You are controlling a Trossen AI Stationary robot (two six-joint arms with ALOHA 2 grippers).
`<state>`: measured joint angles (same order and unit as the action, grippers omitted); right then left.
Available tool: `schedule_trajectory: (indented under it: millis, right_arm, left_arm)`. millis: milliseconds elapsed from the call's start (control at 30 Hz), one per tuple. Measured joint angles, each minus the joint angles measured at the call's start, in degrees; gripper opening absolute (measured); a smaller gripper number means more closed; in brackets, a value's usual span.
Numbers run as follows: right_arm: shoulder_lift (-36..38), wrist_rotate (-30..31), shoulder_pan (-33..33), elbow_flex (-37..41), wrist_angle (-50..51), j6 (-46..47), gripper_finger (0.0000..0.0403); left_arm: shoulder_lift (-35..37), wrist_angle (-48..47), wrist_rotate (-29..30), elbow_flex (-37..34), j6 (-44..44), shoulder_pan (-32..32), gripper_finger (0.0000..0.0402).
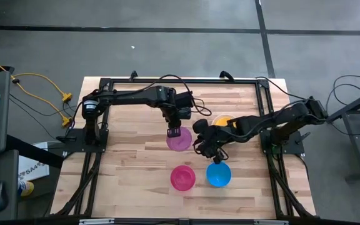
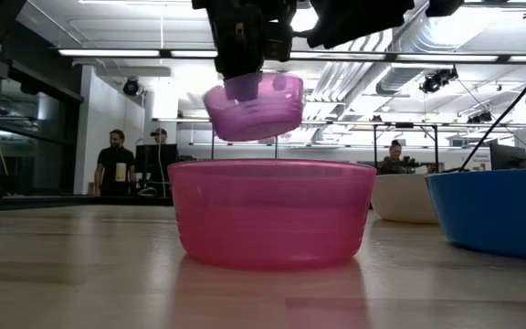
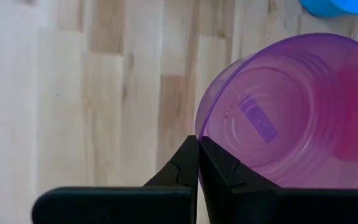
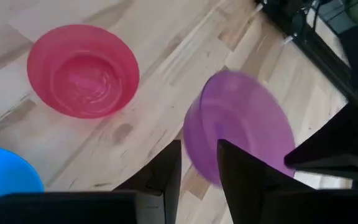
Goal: Nest bowls inside each other
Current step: Stack the violet bowl on top of the yellow bowl
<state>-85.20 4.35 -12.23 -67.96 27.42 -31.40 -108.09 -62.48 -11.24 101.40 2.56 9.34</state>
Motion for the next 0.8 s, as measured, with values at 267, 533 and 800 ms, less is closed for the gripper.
schedule_trajectory:
  millis: [267, 533, 800]
  right_arm:
    - [-5.9, 1.7, -0.1, -2.0, 1.2, -1.4, 0.0092]
    - [-7.1, 2.3, -0.2, -6.1, 4.2, -2.8, 0.0092]
    - [-7.1, -2.5, -0.2, -7.6, 4.1, -5.2, 0.0092]
  left_arm:
    - [0.0, -2.7, -0.7, 1.0, -0.7, 0.0, 0.0]
    - [0.0, -5.0, -1.1, 1.0, -0.3, -0.1, 0.0]
    - [0.0, -4.9, -2.1, 1.0, 3.6, -1.0, 0.0]
